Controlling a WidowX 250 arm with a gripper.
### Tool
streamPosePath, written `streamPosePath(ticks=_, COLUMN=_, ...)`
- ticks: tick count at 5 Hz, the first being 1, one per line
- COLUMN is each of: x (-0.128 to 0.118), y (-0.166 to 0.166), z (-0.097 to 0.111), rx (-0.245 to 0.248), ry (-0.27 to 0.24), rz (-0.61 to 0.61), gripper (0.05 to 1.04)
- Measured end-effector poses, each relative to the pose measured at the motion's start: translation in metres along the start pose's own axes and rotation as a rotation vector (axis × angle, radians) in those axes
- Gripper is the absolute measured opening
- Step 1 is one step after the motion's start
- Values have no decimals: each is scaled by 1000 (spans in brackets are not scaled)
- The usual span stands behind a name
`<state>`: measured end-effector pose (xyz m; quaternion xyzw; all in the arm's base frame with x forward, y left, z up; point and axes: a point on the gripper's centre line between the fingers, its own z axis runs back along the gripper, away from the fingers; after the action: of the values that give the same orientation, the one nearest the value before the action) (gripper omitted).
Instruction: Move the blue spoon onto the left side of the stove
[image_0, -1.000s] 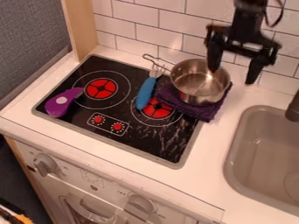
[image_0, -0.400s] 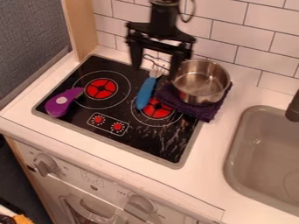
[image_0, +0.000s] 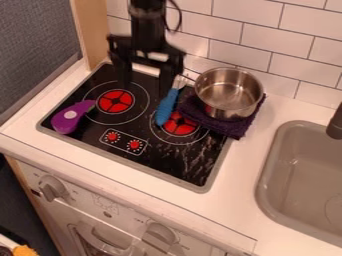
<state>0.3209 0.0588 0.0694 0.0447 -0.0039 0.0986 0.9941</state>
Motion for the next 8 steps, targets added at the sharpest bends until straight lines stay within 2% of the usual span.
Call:
streamPosePath(ticks=2, x=5, y=-3, z=-37, rx=12, ry=44, rz=20, gripper=1000)
streamPosePath(ticks=4, x=19, y=-12, z=-49, rx=31, ry=51, rz=16, gripper=1000)
streamPosePath(ticks=5, x=22, y=-14, z=-49, rx=28, ry=38, rz=32, gripper=1000)
streamPosePath(ticks=6, x=24, y=-18, z=-52, rx=16, ry=41, rz=39, gripper=931)
streamPosePath(ticks=8, x=19, y=-27, z=-59, rx=8, ry=44, rz=42, gripper=419)
